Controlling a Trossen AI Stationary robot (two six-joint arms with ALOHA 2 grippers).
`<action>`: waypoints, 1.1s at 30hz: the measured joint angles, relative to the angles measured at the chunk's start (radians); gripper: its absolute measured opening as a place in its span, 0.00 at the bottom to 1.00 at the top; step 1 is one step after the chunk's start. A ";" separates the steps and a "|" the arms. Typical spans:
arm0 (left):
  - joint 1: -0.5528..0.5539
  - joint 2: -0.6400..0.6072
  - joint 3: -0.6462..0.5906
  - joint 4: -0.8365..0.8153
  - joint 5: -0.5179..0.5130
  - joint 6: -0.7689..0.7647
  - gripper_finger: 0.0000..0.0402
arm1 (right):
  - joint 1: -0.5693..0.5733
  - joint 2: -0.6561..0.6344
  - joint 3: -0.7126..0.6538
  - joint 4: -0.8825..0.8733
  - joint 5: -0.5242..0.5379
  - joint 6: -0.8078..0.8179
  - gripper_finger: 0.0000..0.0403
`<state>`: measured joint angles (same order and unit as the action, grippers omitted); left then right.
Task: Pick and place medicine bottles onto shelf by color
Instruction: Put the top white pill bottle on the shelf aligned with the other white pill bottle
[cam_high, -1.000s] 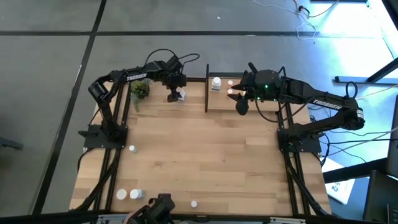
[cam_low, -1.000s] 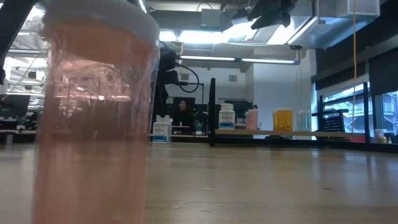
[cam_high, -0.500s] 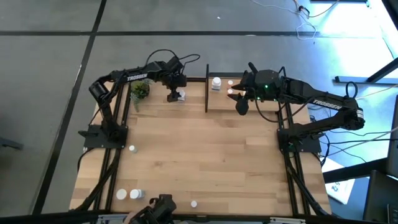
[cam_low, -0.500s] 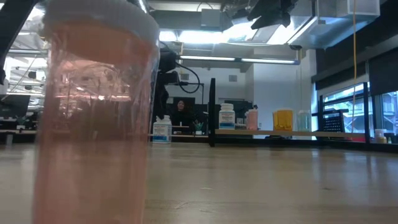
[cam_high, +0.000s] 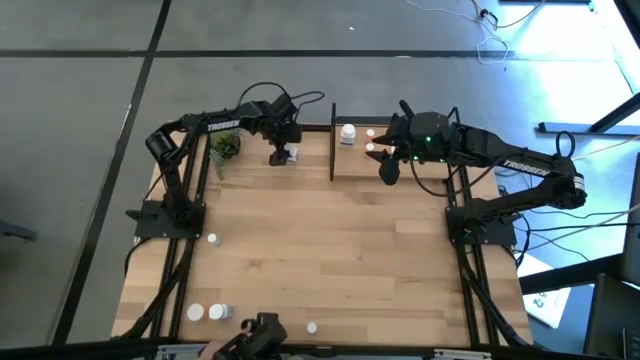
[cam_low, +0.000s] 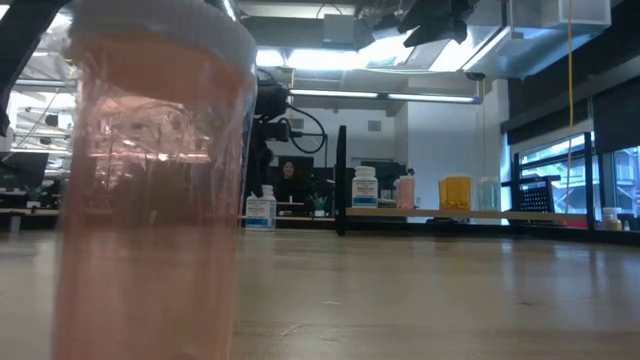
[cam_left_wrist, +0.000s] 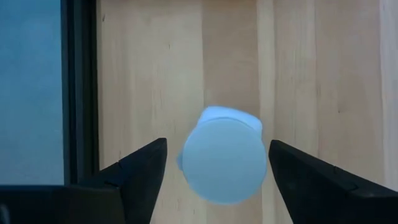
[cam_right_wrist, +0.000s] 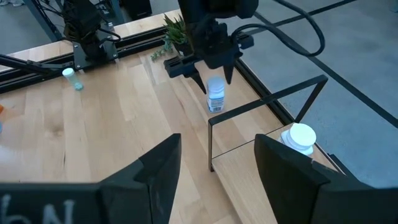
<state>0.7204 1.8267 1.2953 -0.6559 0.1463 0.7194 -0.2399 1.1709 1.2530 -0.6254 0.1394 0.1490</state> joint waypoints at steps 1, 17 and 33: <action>0.000 0.000 0.000 -0.001 0.000 0.000 0.67 | 0.000 0.000 0.000 0.000 0.000 0.000 0.51; -0.008 -0.001 0.000 -0.023 0.002 -0.011 0.46 | 0.000 0.000 0.000 0.000 0.000 -0.003 0.51; -0.031 -0.061 -0.001 -0.131 0.019 -0.218 0.46 | 0.000 0.000 0.000 -0.001 0.000 -0.001 0.51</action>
<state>0.6891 1.7659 1.2942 -0.7865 0.1658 0.5017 -0.2398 1.1709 1.2530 -0.6262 0.1394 0.1478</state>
